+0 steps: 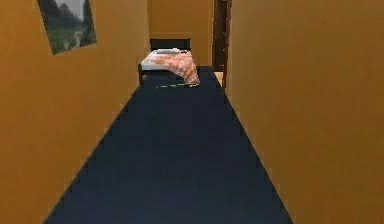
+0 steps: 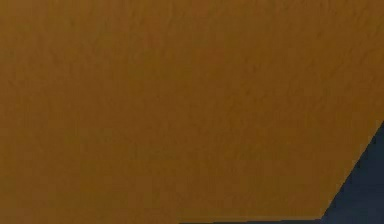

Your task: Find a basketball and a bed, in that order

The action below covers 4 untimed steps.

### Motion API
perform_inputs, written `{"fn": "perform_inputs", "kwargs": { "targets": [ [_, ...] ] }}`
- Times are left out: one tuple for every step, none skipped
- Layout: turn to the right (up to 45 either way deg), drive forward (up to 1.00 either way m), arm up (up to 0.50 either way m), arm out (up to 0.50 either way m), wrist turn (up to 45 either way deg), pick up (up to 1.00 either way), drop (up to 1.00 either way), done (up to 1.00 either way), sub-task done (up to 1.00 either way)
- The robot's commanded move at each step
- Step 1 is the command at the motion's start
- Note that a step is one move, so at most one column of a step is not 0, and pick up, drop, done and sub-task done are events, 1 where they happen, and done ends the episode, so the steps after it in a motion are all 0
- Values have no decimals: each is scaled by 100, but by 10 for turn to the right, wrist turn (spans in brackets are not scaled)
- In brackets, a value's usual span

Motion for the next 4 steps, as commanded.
{"fn": "perform_inputs", "kwargs": {
  "targets": [
    [0,100,0,0,0,0,0,0,0],
    [0,100,0,0,0,0,0,0,0],
    [30,0,0,0,0,0,0,0,0],
    [0,100,0,0,0,0,0,0,0]
  ]
}}
